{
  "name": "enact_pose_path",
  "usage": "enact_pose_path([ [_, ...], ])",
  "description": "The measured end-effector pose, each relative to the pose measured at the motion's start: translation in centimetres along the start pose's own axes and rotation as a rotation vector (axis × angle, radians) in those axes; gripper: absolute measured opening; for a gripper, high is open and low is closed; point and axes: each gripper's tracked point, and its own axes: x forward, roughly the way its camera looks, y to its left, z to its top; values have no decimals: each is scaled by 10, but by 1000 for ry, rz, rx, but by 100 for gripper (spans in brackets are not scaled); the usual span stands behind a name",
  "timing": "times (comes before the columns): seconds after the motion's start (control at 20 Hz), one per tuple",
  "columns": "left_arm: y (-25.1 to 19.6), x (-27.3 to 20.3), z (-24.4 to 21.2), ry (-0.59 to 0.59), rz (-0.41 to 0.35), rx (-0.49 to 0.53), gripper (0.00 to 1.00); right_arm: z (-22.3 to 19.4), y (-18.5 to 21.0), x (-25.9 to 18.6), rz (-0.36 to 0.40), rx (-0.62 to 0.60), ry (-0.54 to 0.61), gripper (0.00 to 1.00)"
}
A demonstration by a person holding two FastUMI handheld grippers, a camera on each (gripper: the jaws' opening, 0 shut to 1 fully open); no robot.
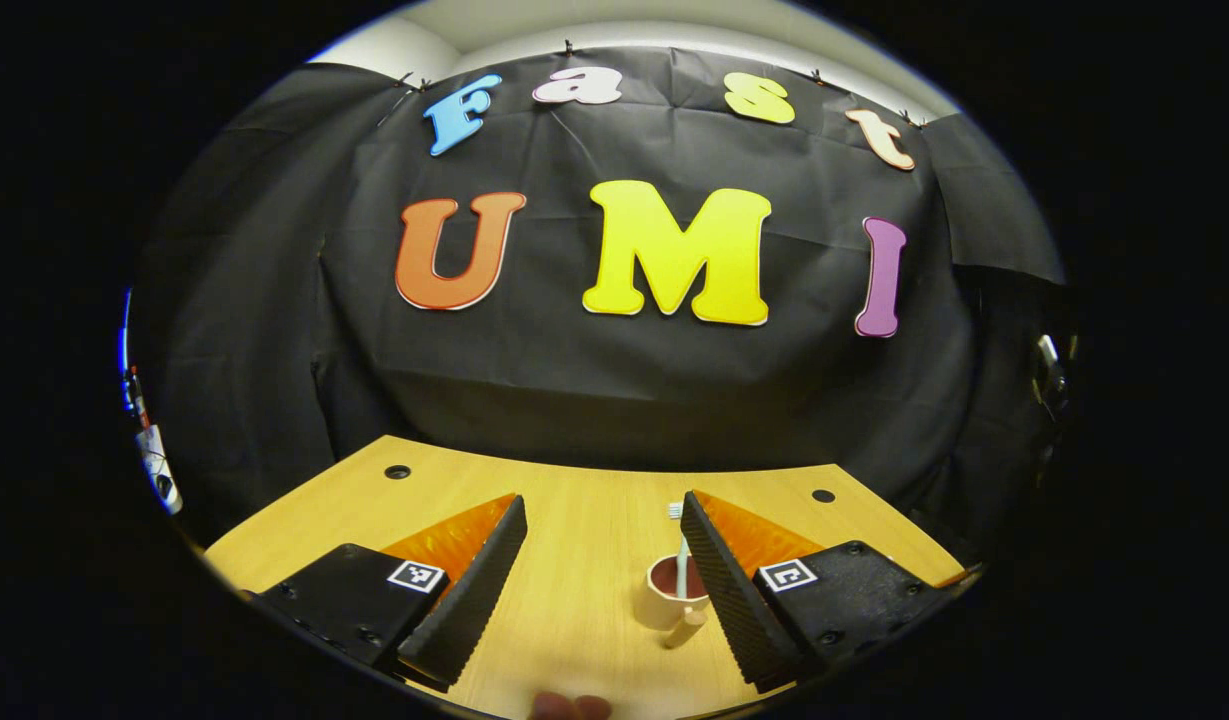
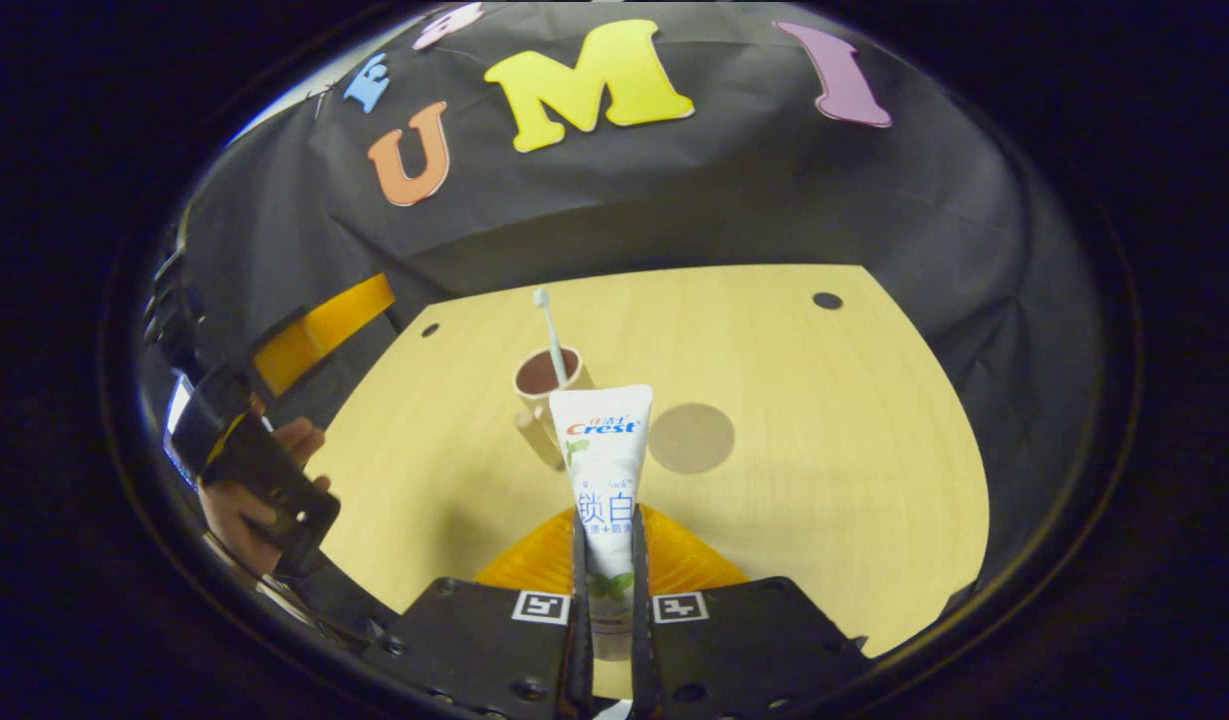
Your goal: Put the toothbrush and toothpaste on the desktop into the cup, then pick up the cup and place it on the coaster on the desktop.
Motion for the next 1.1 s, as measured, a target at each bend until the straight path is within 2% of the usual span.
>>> enact_pose_path([
  [0.1, 19, -12, 8, -6, 43, 23, 98, 26, 19, 17, 32, -30, -44, 18],
  [0.15, 25, -19, 13, -11, 55, 23, 98, 38, 27, 26, 41, -42, -64, 12],
  [0.25, 36, -29, 16, -11, 81, 24, 100, 61, 44, 44, 65, -71, -108, 18],
  [0.35, 49, -40, 20, -5, 112, 34, 98, 83, 57, 59, 82, -124, -172, 15],
  [0.5, 61, -53, 20, 15, 148, 4, 98, 114, 70, 86, 102, -158, -270, 15],
  [0.7, 56, -70, 13, 60, 172, -25, 98, 129, 80, 118, 114, -185, -363, 15],
  [0.95, 52, -84, 10, 85, 175, 5, 98, 125, 83, 139, 132, -198, -399, 15],
  [1.1, 48, -87, 5, 103, 171, -14, 98, 125, 82, 149, 144, -206, -403, 15],
])
